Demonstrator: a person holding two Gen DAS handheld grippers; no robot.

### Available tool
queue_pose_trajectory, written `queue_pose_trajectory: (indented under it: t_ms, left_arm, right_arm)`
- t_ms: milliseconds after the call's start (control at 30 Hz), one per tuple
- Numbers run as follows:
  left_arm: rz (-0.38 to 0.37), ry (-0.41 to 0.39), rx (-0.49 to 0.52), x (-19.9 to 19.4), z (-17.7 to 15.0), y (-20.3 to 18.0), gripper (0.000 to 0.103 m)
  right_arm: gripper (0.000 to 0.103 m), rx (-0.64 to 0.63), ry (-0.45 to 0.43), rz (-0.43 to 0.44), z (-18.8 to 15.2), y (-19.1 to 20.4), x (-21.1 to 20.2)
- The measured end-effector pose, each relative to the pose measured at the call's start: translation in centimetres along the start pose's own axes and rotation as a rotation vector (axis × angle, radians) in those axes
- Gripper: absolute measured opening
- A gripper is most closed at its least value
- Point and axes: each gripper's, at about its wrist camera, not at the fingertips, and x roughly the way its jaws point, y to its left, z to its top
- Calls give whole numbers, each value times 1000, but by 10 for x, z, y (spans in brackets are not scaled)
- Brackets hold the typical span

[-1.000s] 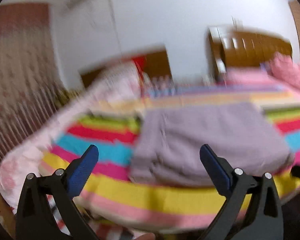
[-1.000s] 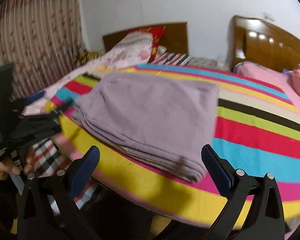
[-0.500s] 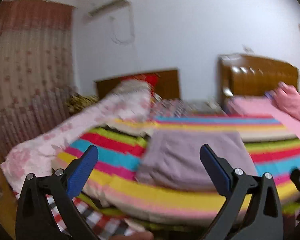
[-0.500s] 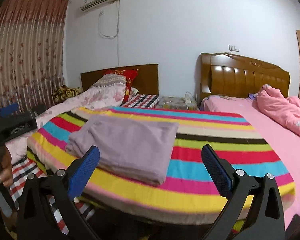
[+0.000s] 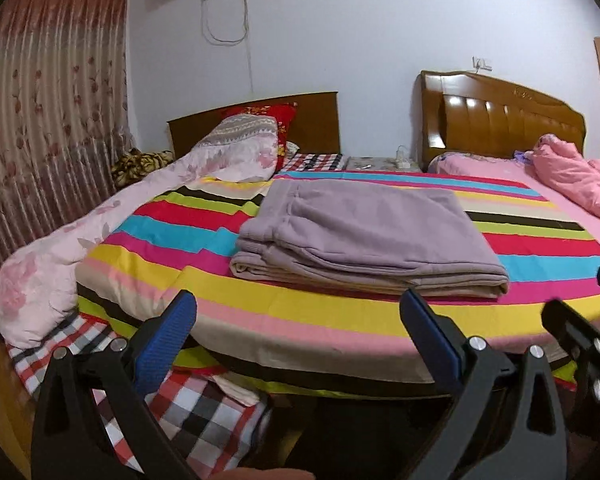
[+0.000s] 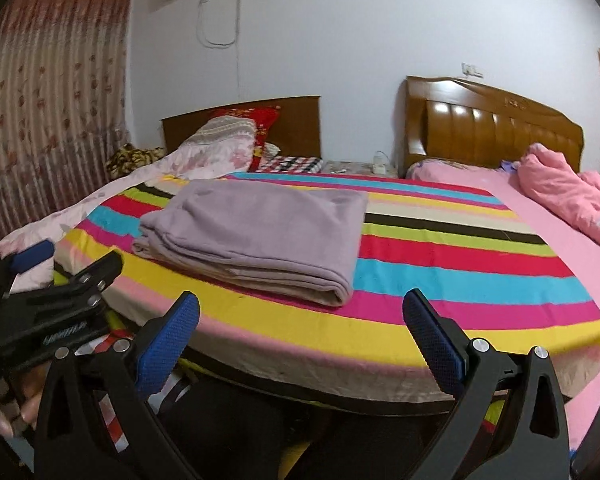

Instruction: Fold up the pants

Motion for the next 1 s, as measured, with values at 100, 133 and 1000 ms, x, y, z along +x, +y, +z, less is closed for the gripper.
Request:
queue_pose_trajectory:
  t_ms: [100,133,1000]
  left_arm:
    - [-22,-3,-13,-1,-1,1,101]
    - [-24,-3,-11,-1,-2,0,101]
    - [-37,13,12,0,-6,-5,101]
  right_arm:
    - [98,9,6,-16,-1,-1,1]
    - [98,9,8,-15,-2,-1,1]
    - [98,4,19,-7,-3,-3,4]
